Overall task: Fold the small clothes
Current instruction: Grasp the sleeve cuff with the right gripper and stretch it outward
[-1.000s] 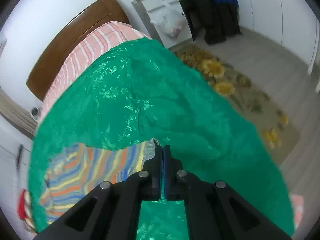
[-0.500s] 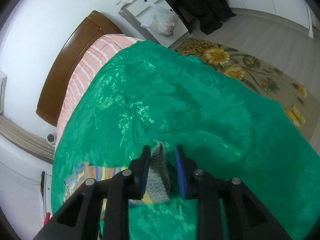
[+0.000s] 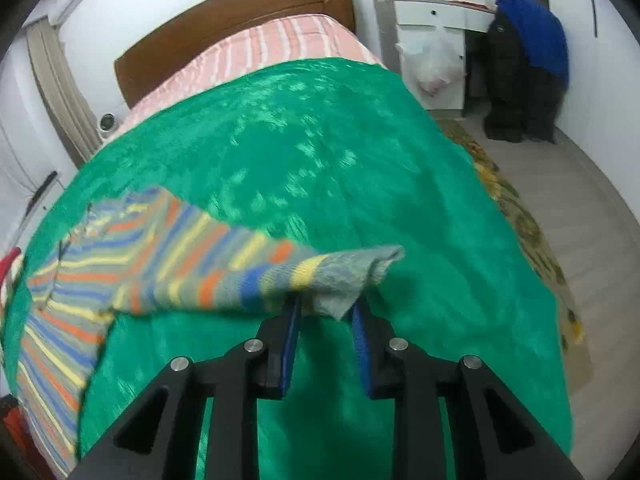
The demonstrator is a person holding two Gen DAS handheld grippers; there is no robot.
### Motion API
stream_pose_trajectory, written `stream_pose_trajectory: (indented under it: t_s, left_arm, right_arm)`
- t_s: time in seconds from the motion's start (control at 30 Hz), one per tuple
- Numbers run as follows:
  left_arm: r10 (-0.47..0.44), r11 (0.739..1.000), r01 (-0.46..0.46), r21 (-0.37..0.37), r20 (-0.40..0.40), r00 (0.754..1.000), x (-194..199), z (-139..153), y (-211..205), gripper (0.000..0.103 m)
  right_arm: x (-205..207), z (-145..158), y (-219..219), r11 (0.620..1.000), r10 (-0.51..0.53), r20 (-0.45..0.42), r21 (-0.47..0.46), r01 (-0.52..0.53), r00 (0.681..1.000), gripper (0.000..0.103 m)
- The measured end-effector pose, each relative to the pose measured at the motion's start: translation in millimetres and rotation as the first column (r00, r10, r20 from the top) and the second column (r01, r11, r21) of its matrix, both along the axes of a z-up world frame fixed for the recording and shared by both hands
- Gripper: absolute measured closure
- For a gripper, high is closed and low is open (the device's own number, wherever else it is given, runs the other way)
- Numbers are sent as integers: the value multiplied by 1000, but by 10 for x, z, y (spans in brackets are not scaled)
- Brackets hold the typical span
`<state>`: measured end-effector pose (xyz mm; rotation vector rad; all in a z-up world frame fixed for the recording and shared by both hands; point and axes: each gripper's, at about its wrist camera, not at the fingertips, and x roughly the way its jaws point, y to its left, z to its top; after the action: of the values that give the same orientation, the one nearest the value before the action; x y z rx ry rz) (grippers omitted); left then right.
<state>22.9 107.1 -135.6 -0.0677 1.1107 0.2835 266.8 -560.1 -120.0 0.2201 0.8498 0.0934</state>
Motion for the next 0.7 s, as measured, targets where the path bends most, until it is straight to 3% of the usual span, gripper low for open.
stream_pose_trajectory:
  t_s: [0.03,0.07,0.17,0.27,0.4,0.47,0.5,0.6,0.67,0.7]
  left_arm:
    - [6,1000,-6,0,0,1000,-4,4,14,48]
    - [13,1000,-13,-1,-1,1000,-6,2,38,48]
    - [22,1000,-22,-5,-8,1000,2,-23,70,48]
    - [11,1000,-11,-4,-15,1000,21,-62,48,48]
    - [-14,1000,14,1,-14,1000,17,-96,-11,48]
    - [-20,1000,20,-2,-19,1000,20,-126,-30,48]
    - [-20,1000,20,-6,-21,1000,22,-134,-33,48]
    - [-23,1000,23,-4,-16,1000,1,-115,-29,48]
    - [-17,1000,17,-4,-8,1000,-14,-90,-5,48]
    - [-13,1000,13,-7,-6,1000,-25,-85,12,47]
  right_arm:
    - [50,10,6,1000,15,-12,20,-14,1000,95]
    - [124,24,1,999,23,-50,49,-21,998,99]
    - [156,107,-76,987,30,-99,160,-14,995,100]
    - [86,275,-200,953,36,-157,304,14,987,100]
    - [-146,155,-505,847,-8,-360,493,197,933,100]
    - [-266,-33,-602,834,-53,-445,473,285,894,99]
    - [-315,-141,-636,827,-75,-467,464,316,881,97]
    - [-462,-269,-689,798,-124,-413,498,338,902,90]
    - [-544,-301,-647,773,-111,-358,556,307,927,64]
    - [-601,-298,-603,771,-108,-332,567,289,937,62]
